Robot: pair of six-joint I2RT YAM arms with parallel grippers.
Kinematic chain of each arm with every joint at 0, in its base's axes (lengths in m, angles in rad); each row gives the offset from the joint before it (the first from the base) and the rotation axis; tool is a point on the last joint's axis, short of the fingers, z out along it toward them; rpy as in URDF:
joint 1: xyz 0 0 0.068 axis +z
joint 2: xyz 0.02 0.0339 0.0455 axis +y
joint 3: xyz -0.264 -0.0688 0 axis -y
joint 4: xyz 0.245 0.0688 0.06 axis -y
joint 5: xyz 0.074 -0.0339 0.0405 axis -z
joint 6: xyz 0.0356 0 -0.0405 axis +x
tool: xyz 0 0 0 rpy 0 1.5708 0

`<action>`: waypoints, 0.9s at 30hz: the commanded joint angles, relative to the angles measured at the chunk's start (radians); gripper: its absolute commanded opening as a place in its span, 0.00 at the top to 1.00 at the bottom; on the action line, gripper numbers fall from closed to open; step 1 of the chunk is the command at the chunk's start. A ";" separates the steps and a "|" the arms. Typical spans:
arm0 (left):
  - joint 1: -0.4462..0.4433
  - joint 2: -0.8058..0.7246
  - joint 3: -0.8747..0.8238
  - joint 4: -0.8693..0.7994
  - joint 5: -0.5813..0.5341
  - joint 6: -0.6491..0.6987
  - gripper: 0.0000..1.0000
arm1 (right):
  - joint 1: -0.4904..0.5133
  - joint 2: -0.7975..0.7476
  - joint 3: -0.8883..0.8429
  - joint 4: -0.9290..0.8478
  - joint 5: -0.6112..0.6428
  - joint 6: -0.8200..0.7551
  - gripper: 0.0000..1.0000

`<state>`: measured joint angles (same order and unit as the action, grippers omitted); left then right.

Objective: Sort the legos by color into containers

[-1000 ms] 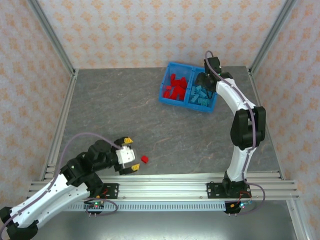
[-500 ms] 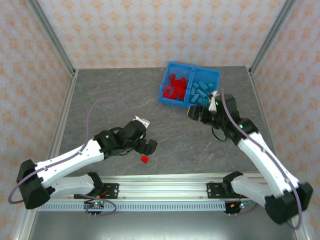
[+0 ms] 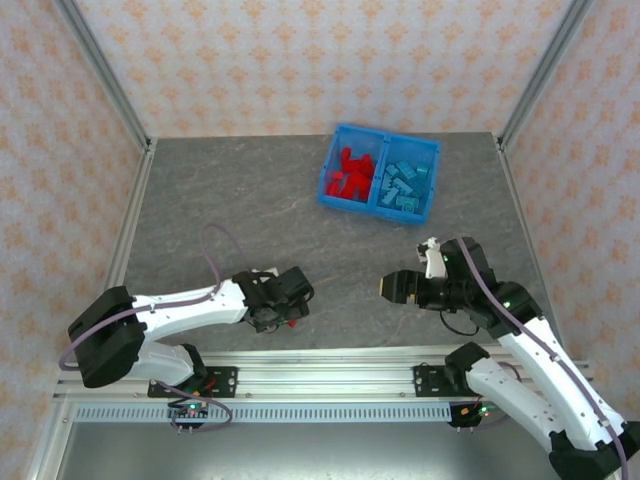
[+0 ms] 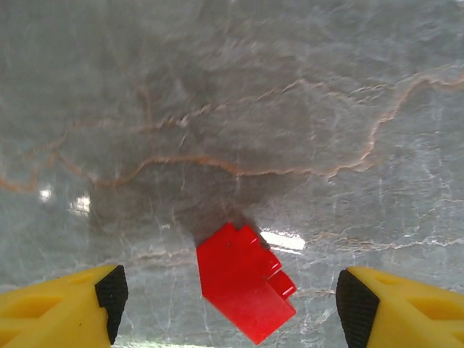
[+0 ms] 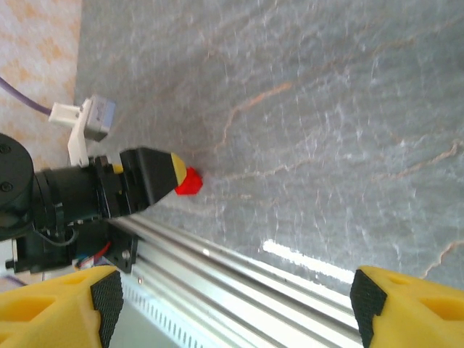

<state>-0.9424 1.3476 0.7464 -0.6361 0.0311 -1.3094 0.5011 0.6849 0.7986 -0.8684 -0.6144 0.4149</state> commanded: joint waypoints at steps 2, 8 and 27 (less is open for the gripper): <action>-0.002 -0.015 0.018 0.041 -0.059 -0.195 0.17 | 0.053 0.002 0.013 -0.009 -0.049 0.000 0.16; -0.001 0.004 -0.034 0.146 -0.007 -0.296 0.20 | 0.206 0.068 0.003 -0.004 0.052 -0.009 0.15; -0.001 0.110 -0.026 0.153 0.068 -0.245 0.60 | 0.265 0.122 0.015 0.018 0.159 0.029 0.15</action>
<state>-0.9424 1.4487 0.7078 -0.4736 0.0990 -1.5627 0.7570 0.8127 0.7982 -0.8478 -0.4938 0.4278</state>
